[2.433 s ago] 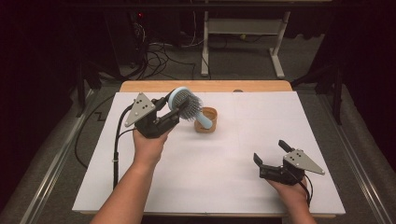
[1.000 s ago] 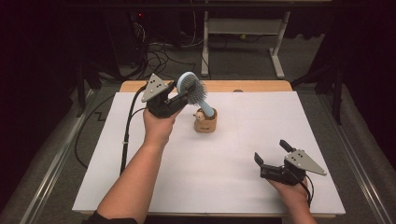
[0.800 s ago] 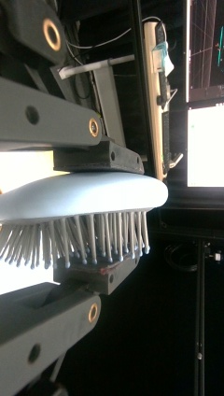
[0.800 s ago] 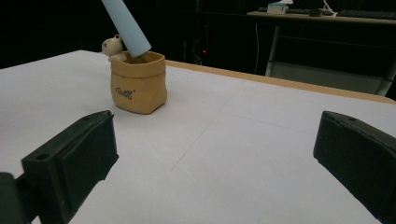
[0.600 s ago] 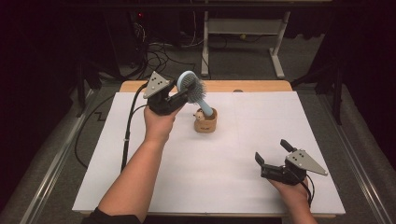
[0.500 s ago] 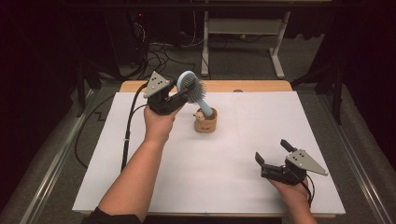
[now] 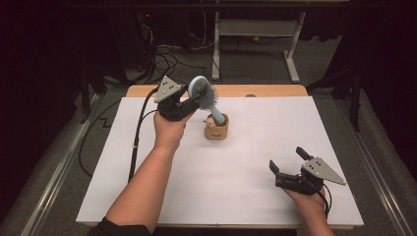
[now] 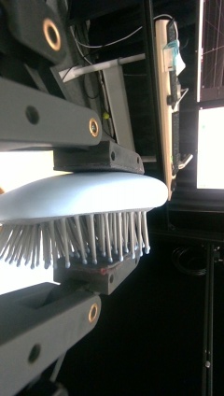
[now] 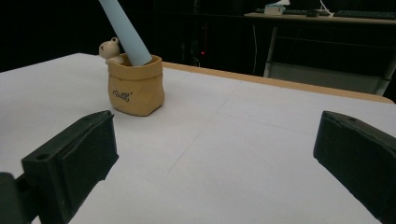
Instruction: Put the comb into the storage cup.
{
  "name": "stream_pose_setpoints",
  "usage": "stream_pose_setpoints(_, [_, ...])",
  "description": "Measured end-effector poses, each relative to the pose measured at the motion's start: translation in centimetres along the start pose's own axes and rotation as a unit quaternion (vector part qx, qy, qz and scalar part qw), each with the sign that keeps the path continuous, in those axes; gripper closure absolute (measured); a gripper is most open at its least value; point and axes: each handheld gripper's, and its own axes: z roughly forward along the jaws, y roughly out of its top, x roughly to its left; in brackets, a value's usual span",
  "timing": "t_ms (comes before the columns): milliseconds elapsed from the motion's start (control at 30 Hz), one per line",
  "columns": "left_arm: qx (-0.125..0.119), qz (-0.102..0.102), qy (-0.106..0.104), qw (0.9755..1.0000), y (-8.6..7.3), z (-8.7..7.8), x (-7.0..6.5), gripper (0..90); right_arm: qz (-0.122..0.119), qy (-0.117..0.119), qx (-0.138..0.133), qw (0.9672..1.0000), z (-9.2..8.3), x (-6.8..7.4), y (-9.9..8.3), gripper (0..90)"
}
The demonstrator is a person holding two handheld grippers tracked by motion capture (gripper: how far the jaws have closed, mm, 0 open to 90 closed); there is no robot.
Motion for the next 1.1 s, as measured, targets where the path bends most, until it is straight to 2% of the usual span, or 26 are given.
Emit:
stream_pose_setpoints(100, [0.002, 0.006, 0.003, 1.0000, 0.0, 0.1, -0.1, 57.3, -0.003, -0.001, 0.000, 1.0000, 0.1, 0.0, 0.0, 0.1])
stream_pose_setpoints(1100, [0.032, 0.005, 0.006, 0.9995, -1.4, 2.0, -0.6, 56.9, 0.001, 0.003, -0.001, 1.0000, 0.1, 0.0, 0.0, 0.1])
